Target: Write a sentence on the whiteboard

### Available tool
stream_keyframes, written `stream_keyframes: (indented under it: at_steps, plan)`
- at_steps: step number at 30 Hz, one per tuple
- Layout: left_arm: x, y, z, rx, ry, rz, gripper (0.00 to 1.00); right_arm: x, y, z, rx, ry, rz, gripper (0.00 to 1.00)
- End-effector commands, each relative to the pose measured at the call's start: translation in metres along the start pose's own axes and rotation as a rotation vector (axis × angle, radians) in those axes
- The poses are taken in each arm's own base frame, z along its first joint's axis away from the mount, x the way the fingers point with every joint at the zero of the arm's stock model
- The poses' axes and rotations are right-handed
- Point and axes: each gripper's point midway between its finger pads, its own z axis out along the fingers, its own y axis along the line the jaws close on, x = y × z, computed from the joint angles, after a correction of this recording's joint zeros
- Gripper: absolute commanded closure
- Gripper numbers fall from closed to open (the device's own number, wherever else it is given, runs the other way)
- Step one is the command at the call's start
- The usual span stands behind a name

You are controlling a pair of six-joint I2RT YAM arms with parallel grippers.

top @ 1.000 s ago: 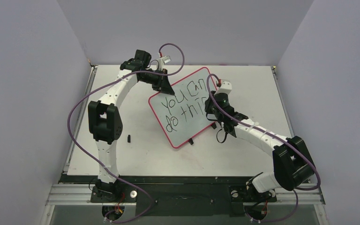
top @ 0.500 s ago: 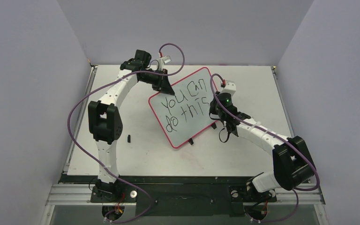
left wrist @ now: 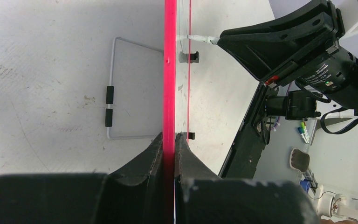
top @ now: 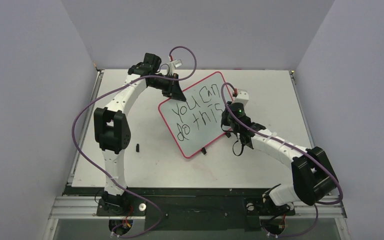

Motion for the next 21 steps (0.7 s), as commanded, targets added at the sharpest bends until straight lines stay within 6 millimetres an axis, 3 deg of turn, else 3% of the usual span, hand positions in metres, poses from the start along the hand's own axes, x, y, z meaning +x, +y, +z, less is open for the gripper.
stream_keyframes:
  at_steps: [1,5,9,14,21]
  plan:
    - [-0.020,-0.008,-0.017,-0.078,-0.058,0.173,1.00,-0.023,0.026,-0.008,-0.082,-0.033,0.033,1.00]
    - [-0.020,-0.007,-0.017,-0.081,-0.057,0.171,1.00,-0.039,0.022,-0.018,-0.059,-0.065,0.026,1.00]
    - [-0.020,-0.005,-0.017,-0.093,-0.057,0.168,1.00,-0.053,0.013,-0.041,-0.046,-0.100,0.026,1.00]
    - [-0.020,-0.001,-0.018,-0.120,-0.057,0.167,0.99,-0.052,0.005,-0.061,-0.049,-0.111,0.042,1.00]
    - [-0.014,0.005,-0.017,-0.133,-0.041,0.160,0.82,-0.054,-0.004,-0.079,-0.049,-0.135,0.061,1.00]
